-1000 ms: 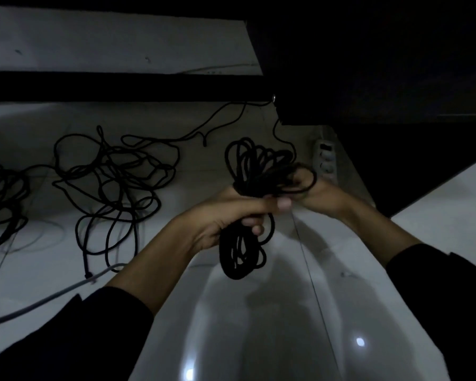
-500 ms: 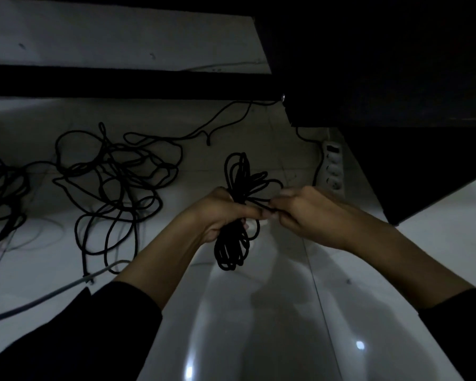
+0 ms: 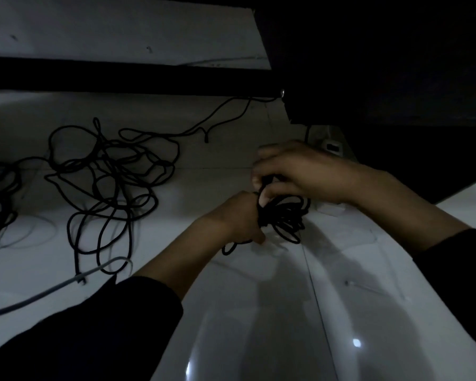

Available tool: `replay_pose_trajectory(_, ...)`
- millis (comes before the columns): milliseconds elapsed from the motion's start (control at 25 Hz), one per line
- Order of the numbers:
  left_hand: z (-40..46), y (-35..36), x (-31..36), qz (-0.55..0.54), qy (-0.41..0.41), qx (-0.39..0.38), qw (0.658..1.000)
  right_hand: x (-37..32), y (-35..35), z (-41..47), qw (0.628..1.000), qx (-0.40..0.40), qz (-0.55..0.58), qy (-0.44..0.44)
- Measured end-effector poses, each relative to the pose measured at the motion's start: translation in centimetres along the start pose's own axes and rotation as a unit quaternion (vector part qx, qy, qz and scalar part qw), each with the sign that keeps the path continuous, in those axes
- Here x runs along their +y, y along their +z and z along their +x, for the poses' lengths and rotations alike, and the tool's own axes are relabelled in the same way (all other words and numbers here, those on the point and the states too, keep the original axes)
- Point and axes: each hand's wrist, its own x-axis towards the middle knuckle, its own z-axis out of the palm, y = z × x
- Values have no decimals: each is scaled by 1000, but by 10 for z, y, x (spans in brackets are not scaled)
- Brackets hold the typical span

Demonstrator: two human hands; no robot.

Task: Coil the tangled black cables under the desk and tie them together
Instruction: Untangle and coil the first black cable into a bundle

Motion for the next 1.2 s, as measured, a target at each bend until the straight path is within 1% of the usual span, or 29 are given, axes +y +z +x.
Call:
replay_pose_trajectory(40, -2, 1, -1, -17, 23, 0, 1000, 6, 0, 2, 998, -6, 57, 29)
replay_pose_trajectory(120, -9, -1, -1, -85, 67, -4, 994, 22, 4, 2, 983, -6, 159, 95)
replay_pose_trajectory(200, -17, -3, 4, -194, 87, -7, 977, 32, 11, 0, 969, 9, 211, 127)
replay_pose_trajectory(280, -20, -4, 8, -296, 83, 15, 951, 38, 18, -7, 952, 50, 266, 145)
replay_pose_trajectory(360, -15, -4, 10, -375, 64, 46, 924, 40, 25, -16, 916, 96, 343, 187)
replay_pose_trajectory(440, -8, -4, 13, -473, 11, 59, 879, 39, 36, -19, 894, 106, 379, 214)
replay_pose_trajectory(480, -2, -3, 10, -508, -34, 60, 858, 39, 43, -19, 891, 99, 378, 231)
replay_pose_trajectory(520, 2, -1, 7, -522, -72, 62, 848, 40, 48, -18, 891, 93, 368, 249)
replay_pose_trajectory(600, 10, 6, -2, -529, -120, 90, 835, 41, 54, -18, 898, 92, 326, 279)
replay_pose_trajectory(720, 25, 22, -15, -559, -141, 185, 796, 42, 65, -18, 927, 73, 240, 279)
replay_pose_trajectory(760, 32, 27, -18, -558, -142, 213, 790, 43, 70, -17, 934, 68, 220, 274)
replay_pose_trajectory(880, 51, 39, -31, -522, -155, 262, 797, 45, 84, -17, 954, 57, 153, 252)
replay_pose_trajectory(1000, 68, 55, -45, -510, -174, 257, 802, 55, 95, -19, 963, 44, 89, 252)
replay_pose_trajectory(1040, 73, 59, -47, -480, -183, 259, 818, 59, 100, -18, 963, 39, 70, 257)
replay_pose_trajectory(1120, 81, 68, -49, -370, -214, 263, 865, 65, 115, -15, 959, 20, 54, 276)
replay_pose_trajectory(1200, 87, 73, -47, -281, -253, 260, 889, 69, 125, -11, 952, 1, 63, 300)
